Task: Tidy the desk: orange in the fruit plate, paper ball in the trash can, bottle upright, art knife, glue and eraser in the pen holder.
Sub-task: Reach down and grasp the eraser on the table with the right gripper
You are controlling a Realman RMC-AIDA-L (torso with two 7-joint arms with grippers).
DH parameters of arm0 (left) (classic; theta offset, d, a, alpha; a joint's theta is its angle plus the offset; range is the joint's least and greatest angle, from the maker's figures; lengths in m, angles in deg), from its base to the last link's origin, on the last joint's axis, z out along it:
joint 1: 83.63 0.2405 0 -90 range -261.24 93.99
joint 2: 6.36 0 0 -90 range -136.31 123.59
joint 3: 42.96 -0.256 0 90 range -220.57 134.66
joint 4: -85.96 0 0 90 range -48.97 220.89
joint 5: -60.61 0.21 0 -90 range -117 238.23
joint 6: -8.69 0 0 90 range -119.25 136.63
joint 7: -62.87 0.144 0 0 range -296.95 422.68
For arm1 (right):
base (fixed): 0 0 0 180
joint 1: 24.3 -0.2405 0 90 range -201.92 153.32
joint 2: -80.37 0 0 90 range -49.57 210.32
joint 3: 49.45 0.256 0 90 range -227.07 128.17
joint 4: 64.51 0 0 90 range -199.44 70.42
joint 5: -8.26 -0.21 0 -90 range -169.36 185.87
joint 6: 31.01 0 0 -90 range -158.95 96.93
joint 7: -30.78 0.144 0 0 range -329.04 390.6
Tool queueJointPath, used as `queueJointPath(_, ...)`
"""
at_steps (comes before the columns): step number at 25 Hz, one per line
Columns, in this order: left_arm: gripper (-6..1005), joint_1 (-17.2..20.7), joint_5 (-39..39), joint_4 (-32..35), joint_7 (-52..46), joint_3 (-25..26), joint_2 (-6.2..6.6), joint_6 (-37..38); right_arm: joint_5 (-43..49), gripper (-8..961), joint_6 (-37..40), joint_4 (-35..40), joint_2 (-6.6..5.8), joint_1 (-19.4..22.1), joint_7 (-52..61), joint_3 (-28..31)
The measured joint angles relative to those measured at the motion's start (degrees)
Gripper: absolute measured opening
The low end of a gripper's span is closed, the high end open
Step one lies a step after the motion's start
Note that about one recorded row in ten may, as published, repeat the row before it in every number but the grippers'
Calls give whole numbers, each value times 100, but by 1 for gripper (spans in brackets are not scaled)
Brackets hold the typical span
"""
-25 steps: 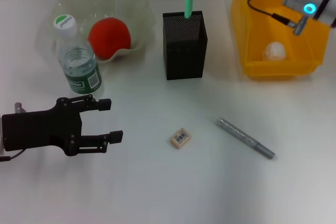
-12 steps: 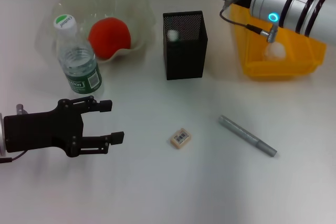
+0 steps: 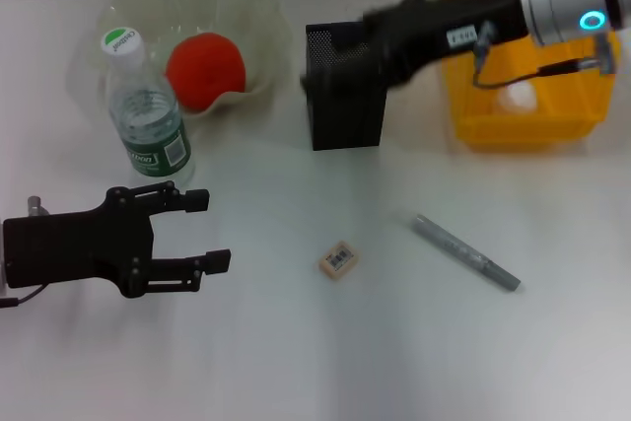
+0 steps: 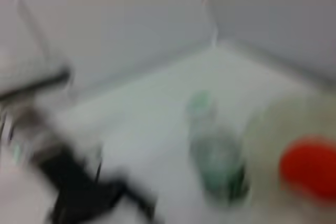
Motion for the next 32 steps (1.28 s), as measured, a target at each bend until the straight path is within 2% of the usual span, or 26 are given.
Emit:
queueJointPath(3,830,1,0,2,-17,-3,5,35,1168,776,1188,290,30,-597,875,8)
queueJointPath(5,830,1,1,3,-18,-3,8,66,1820,815,1618,200,160,-994,1287,-156)
queueJointPath(7,830,-1,0,4,-18,-3,10,94,2264,830,1679,96,293,-1187,1468,-488)
queueJointPath(9,830,-27,63,16,-27,-8,21,117,2482,821,1466,-45,359,-1328,1781,-1199)
queueJointPath(14,830,-27,230,135,-168,4,59,123,2393,798,455,-635,371,-1686,2618,-2873)
queueJointPath(23,830,3,251,163,-177,38,59,118,2001,756,-569,-1329,375,-1846,2692,-3617)
queueJointPath(32,830,-8,250,162,-179,42,42,96,1742,714,-1075,-1690,379,-1888,2700,-4121)
